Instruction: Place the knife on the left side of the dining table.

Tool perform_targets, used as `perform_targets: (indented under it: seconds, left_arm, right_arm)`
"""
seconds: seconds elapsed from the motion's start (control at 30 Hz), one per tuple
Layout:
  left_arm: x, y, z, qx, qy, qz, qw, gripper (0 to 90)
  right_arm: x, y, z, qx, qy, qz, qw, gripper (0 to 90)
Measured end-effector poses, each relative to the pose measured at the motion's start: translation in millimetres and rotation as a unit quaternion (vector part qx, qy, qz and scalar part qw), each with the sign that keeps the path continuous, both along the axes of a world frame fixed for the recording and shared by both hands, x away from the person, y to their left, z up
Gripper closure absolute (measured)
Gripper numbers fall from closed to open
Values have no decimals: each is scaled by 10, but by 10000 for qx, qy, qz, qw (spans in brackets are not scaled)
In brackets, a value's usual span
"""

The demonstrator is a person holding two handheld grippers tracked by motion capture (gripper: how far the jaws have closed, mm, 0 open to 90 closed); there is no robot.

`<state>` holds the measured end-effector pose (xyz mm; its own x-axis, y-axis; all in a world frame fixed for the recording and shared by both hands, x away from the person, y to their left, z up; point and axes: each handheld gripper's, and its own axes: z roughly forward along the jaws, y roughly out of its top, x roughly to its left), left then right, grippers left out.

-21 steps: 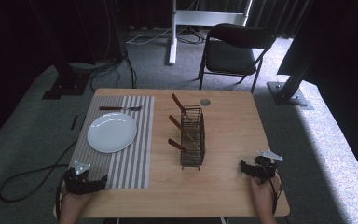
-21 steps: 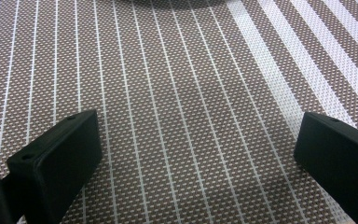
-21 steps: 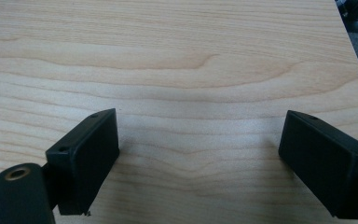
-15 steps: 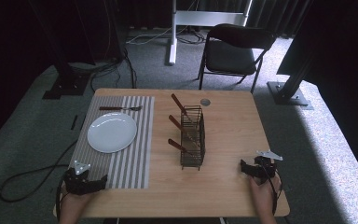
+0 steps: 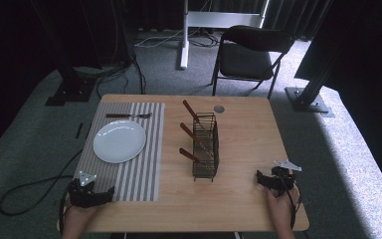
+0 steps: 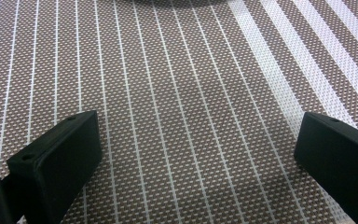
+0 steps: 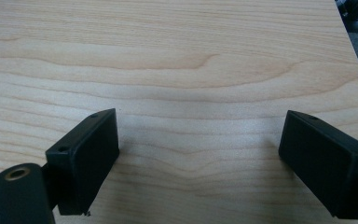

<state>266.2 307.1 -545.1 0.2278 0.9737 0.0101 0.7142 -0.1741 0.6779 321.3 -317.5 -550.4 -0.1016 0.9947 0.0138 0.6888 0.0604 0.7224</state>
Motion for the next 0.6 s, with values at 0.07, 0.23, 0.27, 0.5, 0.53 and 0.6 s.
perform_targets:
  seconds: [0.07,0.23,0.27,0.5,0.53,0.6]
  left_arm:
    - [-1,2,1,-1,3,-10,10000,9]
    - [-1,19,10,-19,17,-44,10000,19]
    - [-1,19,10,-19,17,-44,10000,21]
    - [-4,36,50,-189,44,-94,9998,22]
    - [-7,31,60,-172,37,-100,9998,22]
    - [-7,16,79,-214,42,-149,9997,22]
  right_arm:
    - [0,0,0,-1,0,0,10000,113]
    - [0,1,1,1,3,-1,10000,113]
    - [0,1,1,1,3,-1,10000,113]
    - [0,0,1,-2,2,-1,10000,113]
    - [0,0,1,-3,2,1,10000,113]
    - [0,0,0,0,0,0,10000,113]
